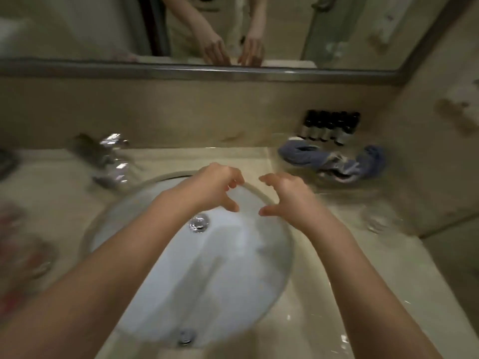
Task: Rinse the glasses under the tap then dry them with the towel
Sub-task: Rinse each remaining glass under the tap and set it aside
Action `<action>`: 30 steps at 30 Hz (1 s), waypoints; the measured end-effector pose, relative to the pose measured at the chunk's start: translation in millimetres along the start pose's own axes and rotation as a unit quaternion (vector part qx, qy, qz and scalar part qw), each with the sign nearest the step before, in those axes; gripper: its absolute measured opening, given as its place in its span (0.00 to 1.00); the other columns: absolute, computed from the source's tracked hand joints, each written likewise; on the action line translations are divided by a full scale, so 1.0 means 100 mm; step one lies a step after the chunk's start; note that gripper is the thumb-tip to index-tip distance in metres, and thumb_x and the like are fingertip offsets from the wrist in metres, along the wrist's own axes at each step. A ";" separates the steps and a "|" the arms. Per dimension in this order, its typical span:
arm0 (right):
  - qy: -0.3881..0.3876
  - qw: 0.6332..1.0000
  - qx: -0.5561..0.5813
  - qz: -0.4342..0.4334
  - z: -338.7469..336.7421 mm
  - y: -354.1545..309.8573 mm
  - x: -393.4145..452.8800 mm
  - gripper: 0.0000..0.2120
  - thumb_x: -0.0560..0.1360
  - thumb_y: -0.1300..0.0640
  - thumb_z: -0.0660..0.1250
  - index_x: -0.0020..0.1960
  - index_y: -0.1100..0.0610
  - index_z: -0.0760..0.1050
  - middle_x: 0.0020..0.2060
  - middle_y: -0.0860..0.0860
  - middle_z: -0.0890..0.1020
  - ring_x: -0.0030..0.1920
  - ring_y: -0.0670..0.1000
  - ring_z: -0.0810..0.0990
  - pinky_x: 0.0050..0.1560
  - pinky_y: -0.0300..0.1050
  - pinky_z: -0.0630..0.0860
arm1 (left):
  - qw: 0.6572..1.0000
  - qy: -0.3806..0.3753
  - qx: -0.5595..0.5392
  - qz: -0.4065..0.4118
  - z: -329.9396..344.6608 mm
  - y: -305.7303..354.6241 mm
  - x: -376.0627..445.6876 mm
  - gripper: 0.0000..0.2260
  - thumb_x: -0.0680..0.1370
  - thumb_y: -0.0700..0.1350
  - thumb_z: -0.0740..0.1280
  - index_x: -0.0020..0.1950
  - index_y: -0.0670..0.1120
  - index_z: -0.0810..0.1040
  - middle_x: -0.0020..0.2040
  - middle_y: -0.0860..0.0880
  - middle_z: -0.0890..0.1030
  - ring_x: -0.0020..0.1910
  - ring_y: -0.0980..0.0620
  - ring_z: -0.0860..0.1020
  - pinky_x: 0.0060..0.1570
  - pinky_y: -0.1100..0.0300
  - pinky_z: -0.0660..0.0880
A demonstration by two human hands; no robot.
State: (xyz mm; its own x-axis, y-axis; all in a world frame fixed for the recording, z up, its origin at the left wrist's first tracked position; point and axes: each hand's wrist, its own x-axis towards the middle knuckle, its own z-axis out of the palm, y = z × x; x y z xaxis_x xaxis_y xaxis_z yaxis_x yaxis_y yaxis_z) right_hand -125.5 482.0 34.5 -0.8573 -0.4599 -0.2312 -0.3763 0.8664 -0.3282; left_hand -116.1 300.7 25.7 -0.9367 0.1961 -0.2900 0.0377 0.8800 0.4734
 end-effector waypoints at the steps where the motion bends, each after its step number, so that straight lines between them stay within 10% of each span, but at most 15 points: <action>1: -0.010 1.000 -0.002 -0.019 0.07 -0.26 0.08 0.34 0.70 0.53 0.75 0.72 0.55 0.66 0.65 0.55 0.73 0.64 0.55 0.72 0.60 0.45 0.69 | 1.000 0.009 0.006 -0.021 -0.12 -0.25 -0.20 0.27 0.68 0.44 0.80 0.64 0.45 0.76 0.55 0.47 0.79 0.54 0.48 0.79 0.56 0.54 0.75; 14: -0.123 0.964 -0.087 -0.218 1.10 -3.20 0.69 0.34 0.70 0.56 0.76 0.73 0.56 0.66 0.64 0.56 0.75 0.63 0.56 0.73 0.59 0.45 0.70 | 0.968 0.058 0.001 -0.244 -0.78 -2.70 -2.50 0.27 0.67 0.44 0.79 0.65 0.45 0.76 0.55 0.47 0.80 0.53 0.49 0.78 0.54 0.56 0.75; 24: -0.149 0.946 -0.155 -0.243 1.39 -3.61 0.82 0.39 0.68 0.58 0.77 0.75 0.51 0.63 0.61 0.55 0.75 0.61 0.56 0.75 0.55 0.45 0.71 | 0.975 0.068 -0.005 -0.209 -0.66 -2.98 -2.52 0.29 0.67 0.45 0.79 0.66 0.45 0.75 0.47 0.54 0.74 0.51 0.49 0.76 0.53 0.54 0.75; 30: -0.176 0.938 -0.139 -0.264 1.53 -3.58 0.90 0.46 0.66 0.59 0.78 0.76 0.47 0.57 0.64 0.52 0.73 0.62 0.55 0.74 0.55 0.47 0.73 | 0.973 0.053 0.089 -0.207 -0.67 -2.95 -2.39 0.31 0.67 0.51 0.79 0.67 0.47 0.74 0.63 0.48 0.72 0.61 0.48 0.72 0.58 0.50 0.74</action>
State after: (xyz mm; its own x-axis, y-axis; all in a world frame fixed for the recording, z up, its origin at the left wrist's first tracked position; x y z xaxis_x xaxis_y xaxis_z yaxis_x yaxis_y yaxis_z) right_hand -14.1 101.4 -8.5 -0.3743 -0.8327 -0.4081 -0.8350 0.4941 -0.2422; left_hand 73.7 -34.7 10.8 -0.9152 -0.2278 -0.3326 -0.2990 0.9369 0.1812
